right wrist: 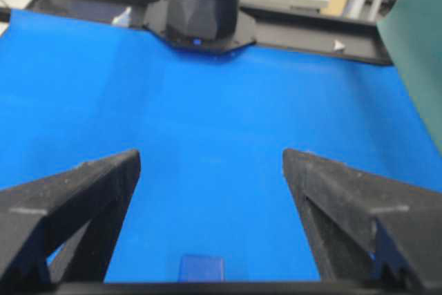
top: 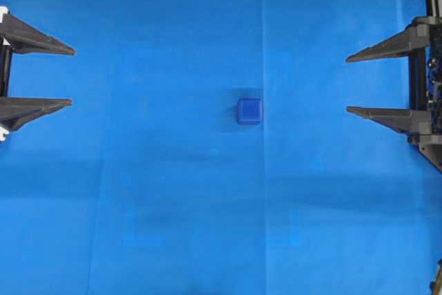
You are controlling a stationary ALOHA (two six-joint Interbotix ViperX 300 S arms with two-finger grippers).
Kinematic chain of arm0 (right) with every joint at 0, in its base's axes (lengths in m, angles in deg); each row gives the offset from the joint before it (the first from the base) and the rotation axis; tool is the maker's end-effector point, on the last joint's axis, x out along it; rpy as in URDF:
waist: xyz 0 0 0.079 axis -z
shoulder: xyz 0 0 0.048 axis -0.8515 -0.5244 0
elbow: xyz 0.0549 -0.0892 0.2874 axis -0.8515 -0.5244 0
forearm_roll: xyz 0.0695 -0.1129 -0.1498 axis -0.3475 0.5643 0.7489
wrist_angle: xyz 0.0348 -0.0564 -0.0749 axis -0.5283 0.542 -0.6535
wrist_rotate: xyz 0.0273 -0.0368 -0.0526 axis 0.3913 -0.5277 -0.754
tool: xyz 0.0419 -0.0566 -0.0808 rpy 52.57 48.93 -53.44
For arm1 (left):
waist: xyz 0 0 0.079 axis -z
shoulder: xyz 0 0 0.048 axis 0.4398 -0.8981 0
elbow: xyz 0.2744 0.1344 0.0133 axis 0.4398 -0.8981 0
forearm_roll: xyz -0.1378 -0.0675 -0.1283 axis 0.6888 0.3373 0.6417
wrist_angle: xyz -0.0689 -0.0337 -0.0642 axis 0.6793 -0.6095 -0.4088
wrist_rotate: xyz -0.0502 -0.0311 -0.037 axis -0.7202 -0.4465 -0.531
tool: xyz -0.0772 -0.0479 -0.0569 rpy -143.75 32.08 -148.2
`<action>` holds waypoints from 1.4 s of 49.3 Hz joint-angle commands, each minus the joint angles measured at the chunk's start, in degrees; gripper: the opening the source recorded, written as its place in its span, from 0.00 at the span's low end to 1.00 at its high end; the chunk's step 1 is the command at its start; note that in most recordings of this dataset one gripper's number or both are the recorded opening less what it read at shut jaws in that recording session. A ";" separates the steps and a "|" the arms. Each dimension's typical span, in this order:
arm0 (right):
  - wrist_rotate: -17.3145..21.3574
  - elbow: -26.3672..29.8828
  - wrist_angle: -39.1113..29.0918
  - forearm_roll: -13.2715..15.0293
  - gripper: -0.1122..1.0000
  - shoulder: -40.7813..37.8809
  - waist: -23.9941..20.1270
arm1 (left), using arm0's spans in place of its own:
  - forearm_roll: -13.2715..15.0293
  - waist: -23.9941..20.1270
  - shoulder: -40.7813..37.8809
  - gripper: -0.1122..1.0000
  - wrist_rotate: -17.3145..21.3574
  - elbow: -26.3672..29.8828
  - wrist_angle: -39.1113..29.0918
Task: Handover the blue block to the right arm after grasping it with the left arm, then place it in the designated position.
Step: 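Open both grippers wide at their start positions, then move the open left gripper right toward the blue cube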
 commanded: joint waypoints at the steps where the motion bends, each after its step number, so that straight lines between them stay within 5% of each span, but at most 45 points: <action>1: 0.09 1.49 0.18 -0.09 0.96 -0.26 0.09 | -0.09 0.00 -0.53 0.93 0.00 0.97 0.35; 28: 0.09 1.85 0.44 -0.09 0.97 -0.35 0.53 | -0.09 -1.58 -16.00 0.93 -0.09 6.86 12.04; 48: 0.09 2.02 0.70 -0.09 0.97 -0.26 0.70 | -0.09 -2.20 -38.32 0.93 0.00 24.43 15.12; 69: 0.00 2.37 1.05 -0.18 0.97 -0.18 0.79 | -0.09 -4.22 -51.68 0.93 0.00 40.52 11.69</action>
